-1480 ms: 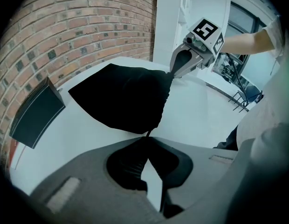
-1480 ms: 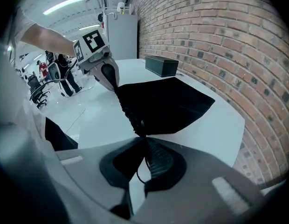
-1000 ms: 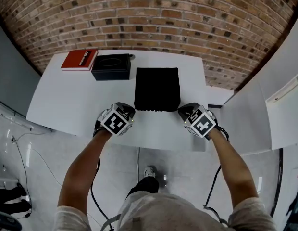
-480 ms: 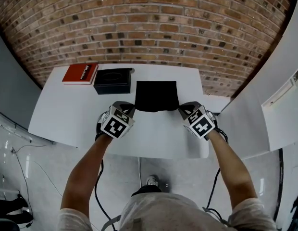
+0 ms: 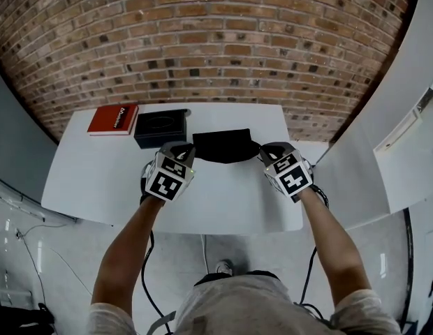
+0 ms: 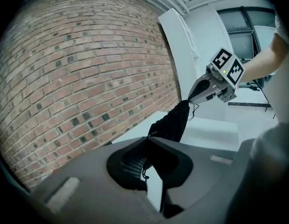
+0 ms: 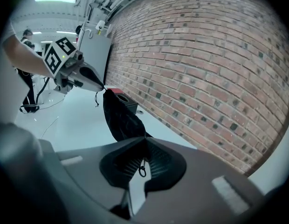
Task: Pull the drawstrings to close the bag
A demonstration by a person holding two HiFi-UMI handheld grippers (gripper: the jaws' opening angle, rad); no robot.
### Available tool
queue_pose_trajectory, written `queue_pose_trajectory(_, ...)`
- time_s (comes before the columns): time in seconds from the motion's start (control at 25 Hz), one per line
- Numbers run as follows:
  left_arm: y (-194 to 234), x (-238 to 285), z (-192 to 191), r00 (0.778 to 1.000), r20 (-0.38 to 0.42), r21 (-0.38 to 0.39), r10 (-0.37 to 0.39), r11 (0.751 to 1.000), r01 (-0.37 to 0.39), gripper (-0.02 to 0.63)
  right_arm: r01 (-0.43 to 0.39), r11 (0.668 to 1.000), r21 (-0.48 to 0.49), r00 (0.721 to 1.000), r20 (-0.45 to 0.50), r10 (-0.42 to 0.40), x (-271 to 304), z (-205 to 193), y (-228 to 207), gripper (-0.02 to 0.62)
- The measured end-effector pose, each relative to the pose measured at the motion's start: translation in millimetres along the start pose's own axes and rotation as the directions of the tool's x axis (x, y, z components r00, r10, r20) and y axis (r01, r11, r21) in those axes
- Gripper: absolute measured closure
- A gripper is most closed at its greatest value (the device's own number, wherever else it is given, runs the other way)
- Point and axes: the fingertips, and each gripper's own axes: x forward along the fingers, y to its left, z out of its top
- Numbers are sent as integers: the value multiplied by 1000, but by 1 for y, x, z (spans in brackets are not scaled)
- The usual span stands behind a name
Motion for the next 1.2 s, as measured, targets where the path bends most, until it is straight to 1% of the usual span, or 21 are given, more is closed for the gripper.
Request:
queue_pose_trajectory(0.2, 10, -4, 21, 998, 45, -5, 32, 999, -32, 598, 37, 999, 1, 999, 29, -37, -10, 16, -9, 586)
queue_pose_trajectory(0.44, 21, -8, 40, 995, 75, -6, 69, 998, -69, 597, 71, 997, 37, 994, 77, -73, -13, 30, -23, 586)
queue_pose_trajectory(0.64, 34, -7, 62, 986, 123, 5, 110, 994, -112, 598, 94, 994, 51, 987, 127, -100, -14, 49, -41, 586)
queue_pose_trajectory(0.72, 41, -5, 67, 983, 126, 8, 131, 991, -133, 598, 99, 994, 52, 983, 149, -106, -12, 57, -48, 586)
queue_pose_trajectory(0.88, 56, -1, 84, 977, 133, -11, 169, 986, -169, 597, 106, 994, 38, 976, 186, -111, -6, 74, -66, 586)
queue_pose_trajectory(1.2, 80, 21, 114, 965, 160, -2, 205, 978, -208, 598, 120, 992, 35, 963, 241, -125, 5, 98, -106, 586)
